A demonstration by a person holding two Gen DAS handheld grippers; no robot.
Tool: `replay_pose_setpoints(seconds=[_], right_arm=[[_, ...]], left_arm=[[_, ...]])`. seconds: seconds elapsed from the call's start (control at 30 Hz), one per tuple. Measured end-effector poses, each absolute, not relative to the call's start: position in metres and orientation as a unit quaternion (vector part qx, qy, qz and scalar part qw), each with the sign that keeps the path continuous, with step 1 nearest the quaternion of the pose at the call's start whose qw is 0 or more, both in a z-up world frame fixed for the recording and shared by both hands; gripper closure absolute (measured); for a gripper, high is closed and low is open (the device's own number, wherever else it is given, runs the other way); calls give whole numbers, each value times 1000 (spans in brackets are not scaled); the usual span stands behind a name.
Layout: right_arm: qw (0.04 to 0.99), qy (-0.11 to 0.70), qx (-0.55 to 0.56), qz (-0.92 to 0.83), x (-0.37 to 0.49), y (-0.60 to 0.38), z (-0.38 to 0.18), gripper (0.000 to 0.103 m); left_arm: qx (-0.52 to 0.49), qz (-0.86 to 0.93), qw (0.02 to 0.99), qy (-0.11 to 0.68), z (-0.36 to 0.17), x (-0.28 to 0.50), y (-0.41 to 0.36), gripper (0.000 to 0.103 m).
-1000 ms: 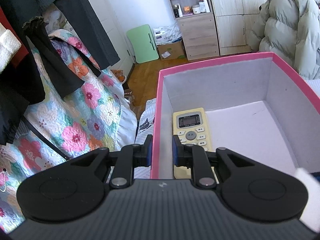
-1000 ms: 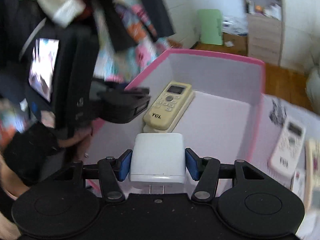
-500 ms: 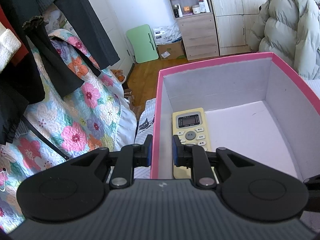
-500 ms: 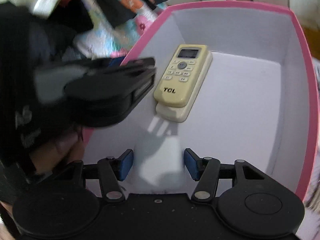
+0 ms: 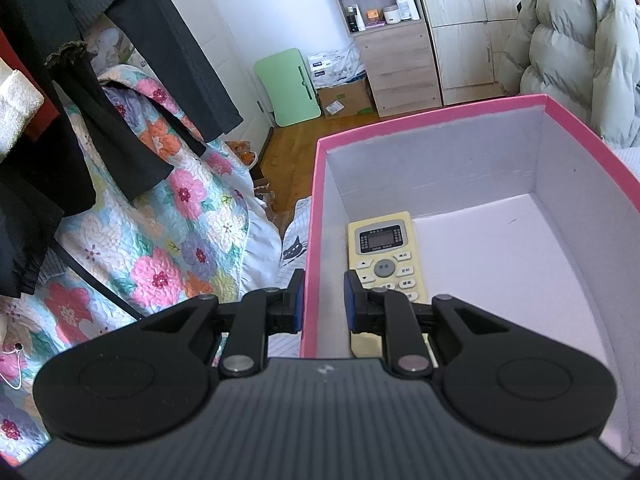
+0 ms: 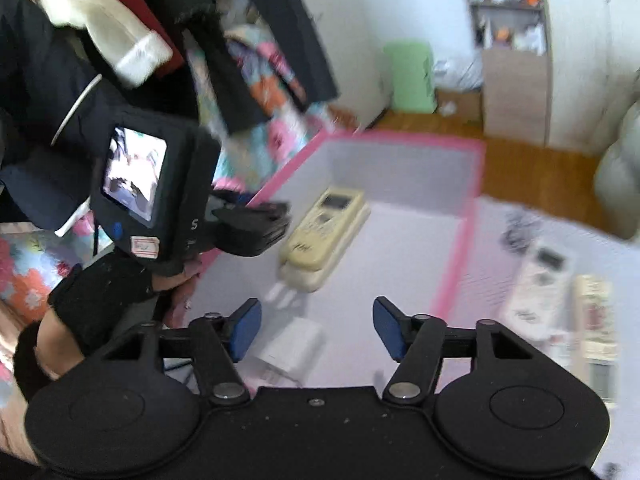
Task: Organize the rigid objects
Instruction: 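Move the right tool back toward the remaining remotes on the table, then close the right gripper on the large white rectangular charger block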
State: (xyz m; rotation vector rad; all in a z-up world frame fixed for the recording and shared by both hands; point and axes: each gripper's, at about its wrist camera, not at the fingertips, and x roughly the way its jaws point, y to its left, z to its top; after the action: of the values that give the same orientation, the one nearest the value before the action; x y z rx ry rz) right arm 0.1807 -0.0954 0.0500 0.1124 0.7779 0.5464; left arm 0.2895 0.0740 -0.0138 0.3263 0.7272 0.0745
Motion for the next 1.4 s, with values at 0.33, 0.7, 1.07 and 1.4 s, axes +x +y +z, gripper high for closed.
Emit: replay_pose_setpoints(seconds=[0.33, 0.7, 1.07, 1.4], right_arm=[[905, 389, 47, 167, 127, -197, 30, 35], [892, 434, 97, 80, 118, -229, -31, 33], [889, 453, 37, 53, 137, -212, -63, 32], [885, 459, 12, 85, 120, -213, -59, 38]], left_arm=[[167, 36, 920, 353, -14, 288, 75, 86], [169, 38, 920, 352, -15, 287, 72, 86], [170, 38, 920, 352, -15, 288, 71, 86], [166, 37, 921, 352, -16, 288, 71, 86]])
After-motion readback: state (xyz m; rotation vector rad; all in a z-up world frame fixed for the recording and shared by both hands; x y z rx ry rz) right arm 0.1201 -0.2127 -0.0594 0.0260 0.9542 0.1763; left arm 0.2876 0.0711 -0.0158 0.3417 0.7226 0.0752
